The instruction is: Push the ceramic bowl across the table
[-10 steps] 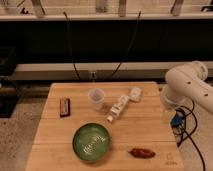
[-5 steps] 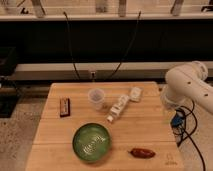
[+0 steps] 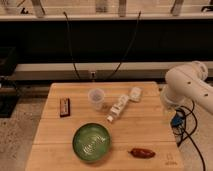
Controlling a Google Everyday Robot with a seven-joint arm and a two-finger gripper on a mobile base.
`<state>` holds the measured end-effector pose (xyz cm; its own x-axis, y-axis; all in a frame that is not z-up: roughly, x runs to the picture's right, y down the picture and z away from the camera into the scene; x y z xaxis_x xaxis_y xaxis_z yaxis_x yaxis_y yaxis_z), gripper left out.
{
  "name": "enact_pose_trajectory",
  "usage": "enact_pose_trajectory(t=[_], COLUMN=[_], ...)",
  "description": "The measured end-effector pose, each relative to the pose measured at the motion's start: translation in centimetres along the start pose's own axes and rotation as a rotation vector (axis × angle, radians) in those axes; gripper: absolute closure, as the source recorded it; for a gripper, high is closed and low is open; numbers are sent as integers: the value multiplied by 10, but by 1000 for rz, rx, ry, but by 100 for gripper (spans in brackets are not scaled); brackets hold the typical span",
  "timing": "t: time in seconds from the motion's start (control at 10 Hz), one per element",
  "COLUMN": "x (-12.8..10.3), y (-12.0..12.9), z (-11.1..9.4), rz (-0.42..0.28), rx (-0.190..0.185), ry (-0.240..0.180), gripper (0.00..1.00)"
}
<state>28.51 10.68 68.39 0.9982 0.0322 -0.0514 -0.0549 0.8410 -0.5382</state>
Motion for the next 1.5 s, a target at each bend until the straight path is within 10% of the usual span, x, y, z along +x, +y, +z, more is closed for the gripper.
enact_pose_trajectory(t=[1.5], x=[-89], y=[31], z=[62], rz=[-139], rx=[-21], ry=[38], gripper=[20])
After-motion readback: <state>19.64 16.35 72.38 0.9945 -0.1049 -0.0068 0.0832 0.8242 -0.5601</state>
